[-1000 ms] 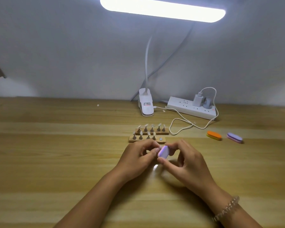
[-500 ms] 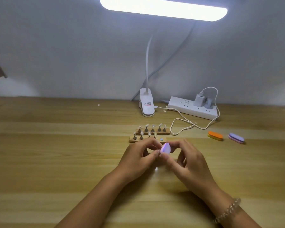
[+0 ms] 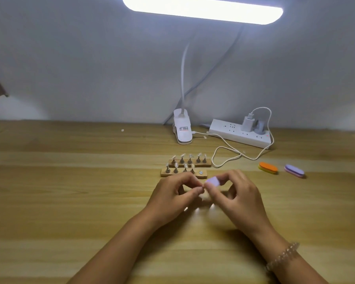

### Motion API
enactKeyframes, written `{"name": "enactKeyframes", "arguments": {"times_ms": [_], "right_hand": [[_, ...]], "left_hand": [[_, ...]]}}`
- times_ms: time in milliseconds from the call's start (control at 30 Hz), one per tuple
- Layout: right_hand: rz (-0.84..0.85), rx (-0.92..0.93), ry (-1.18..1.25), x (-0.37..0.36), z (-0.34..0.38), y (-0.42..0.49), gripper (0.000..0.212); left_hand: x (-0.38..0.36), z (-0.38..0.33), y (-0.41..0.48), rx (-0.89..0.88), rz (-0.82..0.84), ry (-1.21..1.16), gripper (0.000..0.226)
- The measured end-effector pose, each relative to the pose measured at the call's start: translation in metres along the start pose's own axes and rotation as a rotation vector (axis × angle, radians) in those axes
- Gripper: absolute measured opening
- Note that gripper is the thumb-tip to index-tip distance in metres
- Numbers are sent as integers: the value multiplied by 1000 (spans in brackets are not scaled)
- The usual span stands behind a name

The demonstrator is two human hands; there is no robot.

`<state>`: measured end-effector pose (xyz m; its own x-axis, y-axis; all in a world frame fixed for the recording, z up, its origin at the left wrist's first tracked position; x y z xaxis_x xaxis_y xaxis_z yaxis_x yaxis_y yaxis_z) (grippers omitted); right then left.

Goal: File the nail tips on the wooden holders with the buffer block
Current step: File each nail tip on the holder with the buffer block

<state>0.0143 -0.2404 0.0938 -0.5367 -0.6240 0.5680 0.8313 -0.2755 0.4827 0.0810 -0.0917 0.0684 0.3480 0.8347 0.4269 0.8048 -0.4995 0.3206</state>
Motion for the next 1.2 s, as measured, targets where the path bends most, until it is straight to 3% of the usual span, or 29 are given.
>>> {"name": "enactKeyframes", "arguments": {"times_ms": [100, 233, 367, 467, 600, 700, 800, 933, 1033, 1200], "right_hand": [[-106, -71, 68, 16, -10, 1, 18], [70, 148, 10, -3, 23, -11, 32], [16, 90, -76, 1, 16, -6, 32], [74, 190, -131, -6, 26, -12, 38], [8, 100, -101, 1, 17, -7, 35], [58, 143, -137, -5, 20, -9, 36], [-3, 36, -119, 0, 8, -5, 30], [88, 102, -116, -9, 14, -8, 31], [57, 42, -76, -5, 8, -5, 30], [98, 136, -95, -9, 21, -9, 39]], "left_hand": [[-1, 0, 0, 21, 5, -78, 12], [-1, 0, 1, 20, 11, -60, 16], [-1, -1, 1, 4, 18, -15, 17], [-2, -1, 0, 6, 27, -2, 16], [-1, -2, 0, 7, 31, 8, 15], [-1, -2, 0, 19, 33, 9, 15], [0, -1, 1, 45, 20, -24, 14], [-1, 1, 1, 46, 27, 21, 14], [-2, -3, 0, 20, 45, 49, 13], [-4, -4, -1, 1, 49, 62, 16]]}}
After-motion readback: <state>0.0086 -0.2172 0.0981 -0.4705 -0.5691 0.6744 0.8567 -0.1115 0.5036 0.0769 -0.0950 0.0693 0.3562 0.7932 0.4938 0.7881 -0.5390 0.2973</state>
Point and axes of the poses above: each hand's wrist, its own y-axis towards the middle knuckle, its own x-axis out of the back of the hand, z = x × y, the point moved 9 cm from there along y, towards the middle knuckle, and after that the axes turned 3 degrees about -z, right-handed, at the moved point
